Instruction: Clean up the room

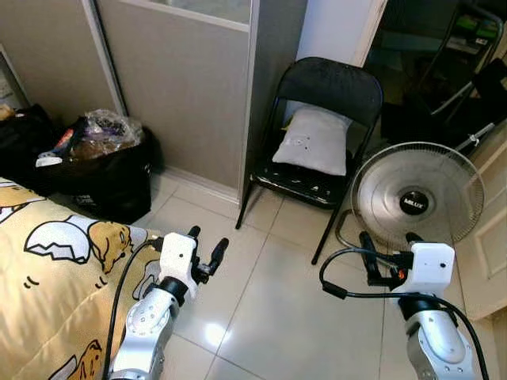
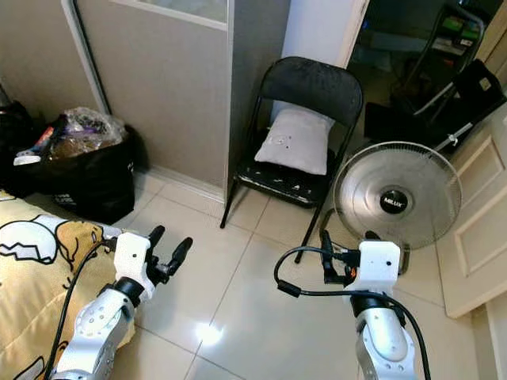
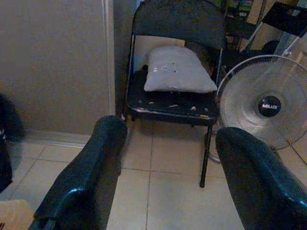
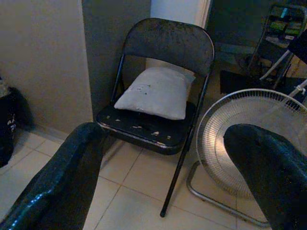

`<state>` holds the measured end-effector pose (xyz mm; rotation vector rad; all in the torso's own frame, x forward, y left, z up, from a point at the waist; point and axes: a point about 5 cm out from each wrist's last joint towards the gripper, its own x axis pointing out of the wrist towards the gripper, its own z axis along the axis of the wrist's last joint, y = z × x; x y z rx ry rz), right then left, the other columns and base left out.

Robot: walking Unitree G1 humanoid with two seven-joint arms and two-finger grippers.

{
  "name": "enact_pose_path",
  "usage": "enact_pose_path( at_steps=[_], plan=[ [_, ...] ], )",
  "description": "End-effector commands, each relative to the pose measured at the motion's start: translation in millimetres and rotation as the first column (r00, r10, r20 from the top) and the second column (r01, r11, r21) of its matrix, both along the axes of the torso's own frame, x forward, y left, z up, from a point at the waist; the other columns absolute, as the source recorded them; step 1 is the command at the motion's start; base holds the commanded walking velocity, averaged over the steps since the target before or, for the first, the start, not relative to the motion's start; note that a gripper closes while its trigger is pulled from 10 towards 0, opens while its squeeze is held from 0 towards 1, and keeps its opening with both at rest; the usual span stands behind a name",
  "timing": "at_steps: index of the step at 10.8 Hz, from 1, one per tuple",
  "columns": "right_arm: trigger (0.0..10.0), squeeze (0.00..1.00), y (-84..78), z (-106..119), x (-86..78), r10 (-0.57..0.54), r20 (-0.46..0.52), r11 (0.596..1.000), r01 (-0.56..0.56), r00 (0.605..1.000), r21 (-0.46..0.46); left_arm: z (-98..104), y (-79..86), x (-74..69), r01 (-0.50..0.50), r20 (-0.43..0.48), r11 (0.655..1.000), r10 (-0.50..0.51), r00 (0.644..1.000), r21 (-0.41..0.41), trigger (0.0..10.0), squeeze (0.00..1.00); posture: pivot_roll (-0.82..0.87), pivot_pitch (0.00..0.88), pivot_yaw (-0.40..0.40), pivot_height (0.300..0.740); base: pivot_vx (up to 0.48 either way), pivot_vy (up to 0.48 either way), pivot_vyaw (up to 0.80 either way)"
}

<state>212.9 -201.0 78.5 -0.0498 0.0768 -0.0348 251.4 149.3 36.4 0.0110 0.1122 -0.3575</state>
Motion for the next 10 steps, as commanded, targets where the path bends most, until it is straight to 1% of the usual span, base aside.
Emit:
enact_pose_path(
  at_steps=[1, 8, 9, 10],
  plan=[
    [10.0, 0.00, -3.2, -2, -0.7, -0.006, -0.019, 1.000, 0.006, 1.000, 0.006, 0, -0.9, 0.7, 0.005, 0.002, 1.000, -0.005, 1.000, 0.003, 10.0, 0.00, -0.11, 0.000, -0.049, 0.740, 0.000, 0.000, 0.00],
    [10.0, 0.00, -3.2, -2, -0.7, -0.006, -0.019, 1.000, 0.006, 1.000, 0.006, 0, -0.9, 0.7, 0.005, 0.002, 1.000, -0.005, 1.000, 0.003, 10.0, 0.00, -0.11, 0.000, -0.049, 0.740, 0.000, 0.000, 0.00],
    [10.0, 0.00, 4.8, -10, 15.2, 0.062, -0.054, 0.998, -0.061, 0.997, 0.021, 36, 7.8, 11.6, -0.139, 0.132, 0.990, 0.140, 0.981, -0.019, 10.0, 0.00, 0.12, 0.000, -0.239, 0.740, 0.000, 0.000, 0.00],
    [10.0, 0.00, 6.4, -16, 26.9, 0.091, -0.090, 0.995, -0.089, 0.992, 0.034, 48, 16.6, 9.7, -0.235, 0.150, 0.972, 0.235, 0.960, -0.014, 10.0, 0.00, 0.15, 0.000, -0.252, 0.740, 0.000, 0.000, 0.00]
  ],
)
